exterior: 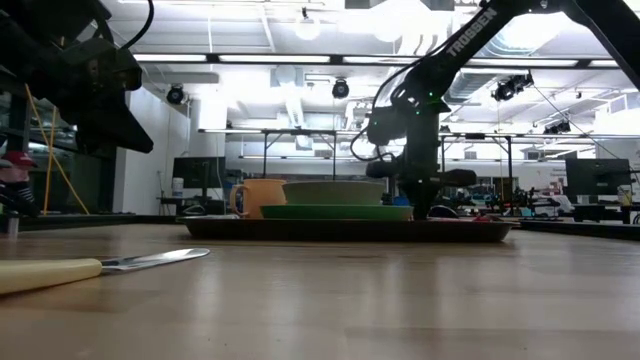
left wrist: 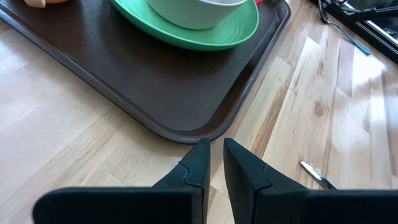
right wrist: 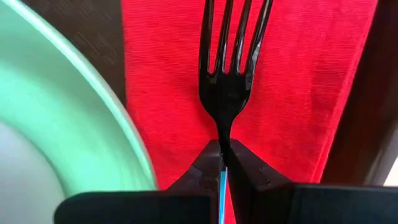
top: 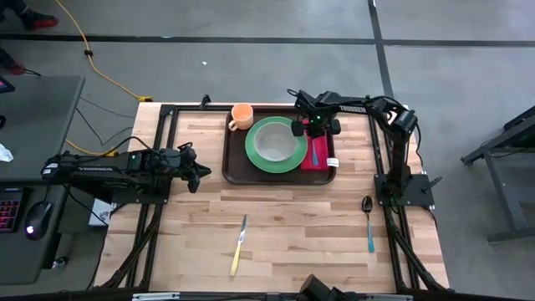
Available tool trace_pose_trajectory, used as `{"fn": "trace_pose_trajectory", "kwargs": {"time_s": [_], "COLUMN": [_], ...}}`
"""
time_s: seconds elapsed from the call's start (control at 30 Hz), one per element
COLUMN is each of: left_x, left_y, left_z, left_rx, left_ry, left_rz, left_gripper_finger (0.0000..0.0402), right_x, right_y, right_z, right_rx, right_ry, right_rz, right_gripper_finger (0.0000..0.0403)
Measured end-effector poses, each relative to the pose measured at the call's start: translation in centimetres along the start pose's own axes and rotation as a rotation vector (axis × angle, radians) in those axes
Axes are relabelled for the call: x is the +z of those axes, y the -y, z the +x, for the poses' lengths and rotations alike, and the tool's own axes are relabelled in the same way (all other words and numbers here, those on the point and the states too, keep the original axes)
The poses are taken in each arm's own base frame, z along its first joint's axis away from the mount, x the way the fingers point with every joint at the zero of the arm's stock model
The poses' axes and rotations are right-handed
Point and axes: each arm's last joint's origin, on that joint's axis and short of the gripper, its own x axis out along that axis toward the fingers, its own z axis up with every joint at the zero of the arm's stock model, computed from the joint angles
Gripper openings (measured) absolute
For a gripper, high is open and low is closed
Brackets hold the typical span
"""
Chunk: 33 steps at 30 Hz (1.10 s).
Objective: Set up tray
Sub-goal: Put the blue fork on top of the red napkin
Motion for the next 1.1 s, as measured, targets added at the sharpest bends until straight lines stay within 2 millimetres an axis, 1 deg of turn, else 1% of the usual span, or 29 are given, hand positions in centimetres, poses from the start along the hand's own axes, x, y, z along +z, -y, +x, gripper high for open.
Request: {"fn": "trace_pose_trajectory", "kwargs": {"time_s": [0.33, 0.63, 1.1], "left_x": [0.0, 0.0, 0.0], "left_y": [0.0, 0.0, 0.0], "left_z": [0.0, 0.0, 0.0], "left_rx": [0.0, 0.0, 0.0], "left_ry": [0.0, 0.0, 0.0], "left_rz": [0.0, 0.0, 0.0], "left_gripper_finger": [0.0076, 0.0076, 0.0076], "right_x": [-0.01, -0.45, -0.3], "right_y": [0.1, 0.6, 0.42], "right_z": [0.0, -0.02, 0.0], "right_rx": [-0.005, -0.057, -0.039], "right_ry": [-0.007, -0.051, -0.036], "right_rz": [0.002, 0.006, 0.022], "right_gripper_finger": [0.0001, 0.0001, 0.0001]}}
